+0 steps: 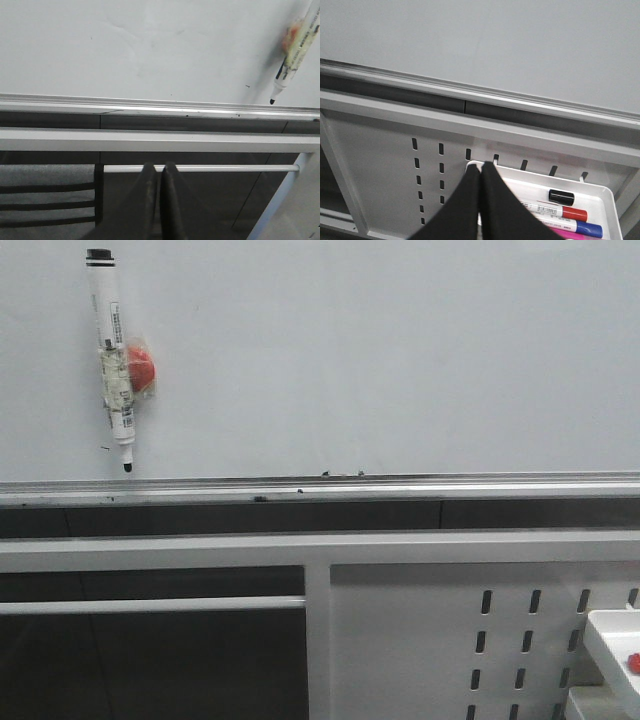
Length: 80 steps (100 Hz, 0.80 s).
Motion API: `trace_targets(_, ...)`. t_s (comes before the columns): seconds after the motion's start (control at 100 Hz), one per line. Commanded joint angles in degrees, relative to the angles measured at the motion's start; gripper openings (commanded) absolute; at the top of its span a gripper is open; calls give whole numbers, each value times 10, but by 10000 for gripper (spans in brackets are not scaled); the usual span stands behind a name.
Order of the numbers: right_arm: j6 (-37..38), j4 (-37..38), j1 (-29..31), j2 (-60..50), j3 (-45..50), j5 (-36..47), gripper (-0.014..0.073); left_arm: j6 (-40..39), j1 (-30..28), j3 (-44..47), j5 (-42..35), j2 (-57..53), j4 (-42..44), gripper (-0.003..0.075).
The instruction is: Write number 1 on whiteboard
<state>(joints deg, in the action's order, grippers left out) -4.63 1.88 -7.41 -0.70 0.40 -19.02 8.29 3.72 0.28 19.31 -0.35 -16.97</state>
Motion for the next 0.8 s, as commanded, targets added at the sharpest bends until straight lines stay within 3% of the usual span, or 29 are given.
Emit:
trace_targets(0.0,0,18,3,-10,8,10,-50,-3,4,20,-36,-12,-9,-20)
trace_targets(0.2,0,100,3,-10,7,19,-50,-3,4,20,-36,-12,-9,-20)
trace_targets(0.35,0,107,3,-10,7,104,-50,-3,4,20,-40,-12,-13,-20)
trace_targets(0.4,0,106,3,-10,7,147,-50,-3,4,20,-56,-12,-66,-20)
trace_targets(0.47,0,104,3,-10,7,212,-50,-3,4,20,-81,-12,-223,-20)
trace_targets(0.52,13,76,3,-10,7,246,-50,-3,4,20,-86,-12,-339,-20)
trace_targets(0.59,40,0,3,-10,7,297,-50,-3,4,20,-86,-12,-422,-20)
trace_targets(0.79,63,-171,3,-10,7,323,-50,-3,4,20,-91,-12,-456,-20)
